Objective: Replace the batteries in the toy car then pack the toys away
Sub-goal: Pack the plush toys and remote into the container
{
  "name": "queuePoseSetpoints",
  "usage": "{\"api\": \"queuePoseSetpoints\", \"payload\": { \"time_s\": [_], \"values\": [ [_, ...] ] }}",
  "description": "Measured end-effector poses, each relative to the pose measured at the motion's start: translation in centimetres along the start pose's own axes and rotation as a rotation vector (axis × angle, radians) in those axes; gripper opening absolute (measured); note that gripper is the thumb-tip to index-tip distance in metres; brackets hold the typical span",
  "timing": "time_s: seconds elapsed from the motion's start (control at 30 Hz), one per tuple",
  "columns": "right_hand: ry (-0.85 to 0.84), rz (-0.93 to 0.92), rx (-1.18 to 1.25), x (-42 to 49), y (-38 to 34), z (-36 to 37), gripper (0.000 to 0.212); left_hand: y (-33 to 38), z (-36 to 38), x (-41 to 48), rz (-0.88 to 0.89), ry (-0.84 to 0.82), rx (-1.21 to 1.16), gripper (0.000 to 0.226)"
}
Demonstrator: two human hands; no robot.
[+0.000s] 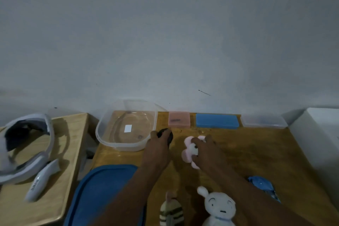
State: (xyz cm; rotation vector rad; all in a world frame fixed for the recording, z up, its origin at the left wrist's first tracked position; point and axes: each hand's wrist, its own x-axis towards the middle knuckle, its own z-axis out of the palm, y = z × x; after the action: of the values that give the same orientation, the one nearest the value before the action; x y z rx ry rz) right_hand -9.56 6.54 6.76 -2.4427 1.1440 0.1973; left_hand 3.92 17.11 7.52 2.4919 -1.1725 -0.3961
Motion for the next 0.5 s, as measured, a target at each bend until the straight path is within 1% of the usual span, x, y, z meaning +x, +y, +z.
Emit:
{"api": "queuePoseSetpoints", "payload": {
  "time_s": [0.13,0.23,0.37,0.5],
  "values": [
    [0.155,-0.054,-0.038,0.3,-3.0,-3.3,0.055,0.0,-5.0,1.0,-0.019,0.134,0.023,0.056],
    [0.210,-0.081,0.047,0.8,-6.7,-4.3,0.048,-2.0,-8.3,1.6,-0.007,0.210,0.062,0.054],
    [0.303,-0.114,0.032,1.3,-12.5,-3.9,0.046,-6.5,-11.2,1.6,-0.015,0.235,0.077,0.051],
    [0.280,-0.104,0.048,1.7,-18.1,-1.7,0.044,-11.9,-12.8,1.5,0.017,0.190,0.064,0.054]
  ]
}}
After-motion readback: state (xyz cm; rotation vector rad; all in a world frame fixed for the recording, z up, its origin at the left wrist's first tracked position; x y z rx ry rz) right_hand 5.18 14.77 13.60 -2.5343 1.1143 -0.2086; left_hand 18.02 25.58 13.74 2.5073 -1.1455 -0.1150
